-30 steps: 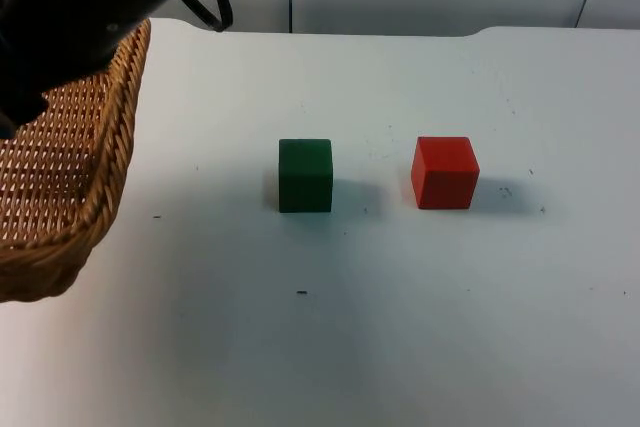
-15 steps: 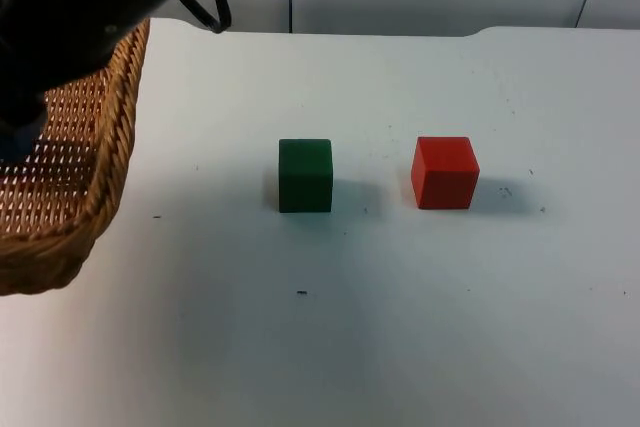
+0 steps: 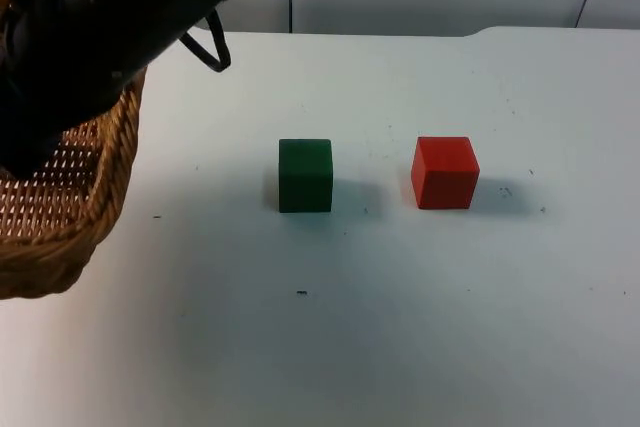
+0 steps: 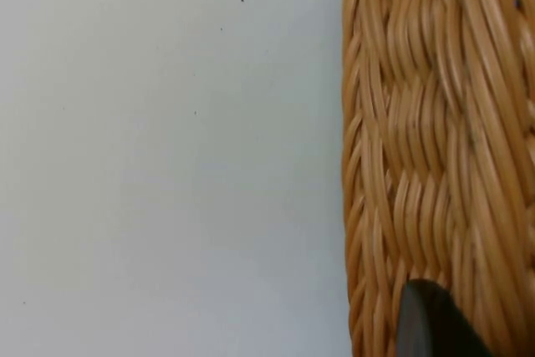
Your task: Pick up the basket with the left hand and place the blue cube into the basket with the right hand.
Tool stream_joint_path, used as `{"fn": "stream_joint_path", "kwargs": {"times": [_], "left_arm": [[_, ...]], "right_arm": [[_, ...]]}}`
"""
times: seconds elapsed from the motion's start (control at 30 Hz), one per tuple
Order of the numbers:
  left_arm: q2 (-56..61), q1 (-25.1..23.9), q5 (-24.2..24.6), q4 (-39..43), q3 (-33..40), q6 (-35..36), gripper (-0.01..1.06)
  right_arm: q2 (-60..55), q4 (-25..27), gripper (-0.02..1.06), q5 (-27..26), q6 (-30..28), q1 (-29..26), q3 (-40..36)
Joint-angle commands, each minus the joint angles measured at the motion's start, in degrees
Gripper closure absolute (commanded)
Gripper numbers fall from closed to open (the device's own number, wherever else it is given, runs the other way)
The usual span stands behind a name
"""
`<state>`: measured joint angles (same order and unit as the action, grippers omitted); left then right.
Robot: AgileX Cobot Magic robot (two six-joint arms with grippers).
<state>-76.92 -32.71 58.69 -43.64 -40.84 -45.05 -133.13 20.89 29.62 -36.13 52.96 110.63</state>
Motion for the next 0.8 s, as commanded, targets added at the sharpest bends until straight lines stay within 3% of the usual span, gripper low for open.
{"fn": "stream_joint_path", "kwargs": {"times": [0.0,0.2,0.4,0.67,0.77], "left_arm": [[0.29,0.39,1.11,-2.64,-0.63,-0.38,1.05],[0.29,0.39,1.11,-2.91,-0.63,-0.38,1.05],[0.29,0.39,0.76,-3.94,-0.63,-0.78,1.05],[-1.65,0.39,-3.38,-5.19,-0.63,-1.65,1.05],[-5.43,0.39,-3.52,-8.56,-0.63,-6.58,1.05]], "right_arm": [[1.94,-0.29,0.25,-0.22,-0.21,0.36,0.38],[5.94,-3.78,0.25,4.87,0.01,0.36,0.38],[11.91,-9.3,0.25,10.28,4.83,0.36,0.38],[21.51,-10.25,0.25,16.59,4.83,0.2,0.16],[24.84,-11.07,0.26,19.76,4.5,0.2,0.16]]}}
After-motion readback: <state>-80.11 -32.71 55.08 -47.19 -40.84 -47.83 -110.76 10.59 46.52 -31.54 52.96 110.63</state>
